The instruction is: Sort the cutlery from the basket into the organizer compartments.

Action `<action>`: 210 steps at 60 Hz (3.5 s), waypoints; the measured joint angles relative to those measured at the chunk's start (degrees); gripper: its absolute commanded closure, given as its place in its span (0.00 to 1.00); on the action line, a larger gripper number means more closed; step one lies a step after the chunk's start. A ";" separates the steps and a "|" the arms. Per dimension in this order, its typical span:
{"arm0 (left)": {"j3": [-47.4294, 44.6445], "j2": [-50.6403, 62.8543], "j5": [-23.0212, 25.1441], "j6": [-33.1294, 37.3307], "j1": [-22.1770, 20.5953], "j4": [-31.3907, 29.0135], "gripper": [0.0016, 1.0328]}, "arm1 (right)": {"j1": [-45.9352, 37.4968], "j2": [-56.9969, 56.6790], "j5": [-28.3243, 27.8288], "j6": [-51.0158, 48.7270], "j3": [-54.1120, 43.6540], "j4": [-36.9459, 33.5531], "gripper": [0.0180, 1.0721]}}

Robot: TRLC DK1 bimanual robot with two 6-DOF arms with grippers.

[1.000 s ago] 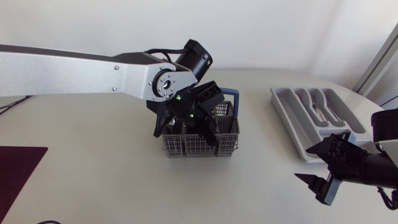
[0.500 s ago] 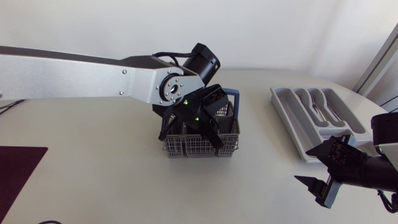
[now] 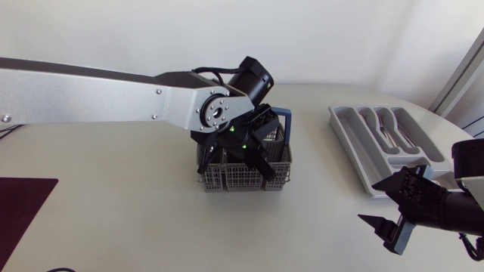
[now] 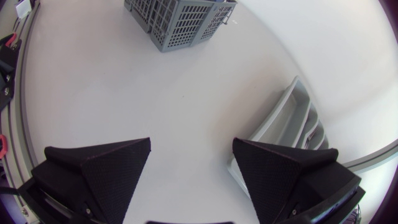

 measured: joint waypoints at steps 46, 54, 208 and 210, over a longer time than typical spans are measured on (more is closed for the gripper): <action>-1.07 -5.49 12.50 -3.67 5.68 0.50 0.97 | 0.11 -1.40 0.02 0.00 -0.66 -1.46 0.10; -1.66 -7.10 15.50 -4.55 6.91 0.66 0.97 | 0.72 -1.77 0.04 0.02 -0.66 -1.49 0.10; 2.40 -10.45 41.40 31.82 -4.07 -23.23 0.97 | 36.57 -7.63 -9.68 12.66 5.42 -1.18 0.74; 2.51 -10.45 41.40 31.82 -4.07 -23.43 0.97 | 36.76 -7.58 -9.66 12.66 5.22 -1.18 0.74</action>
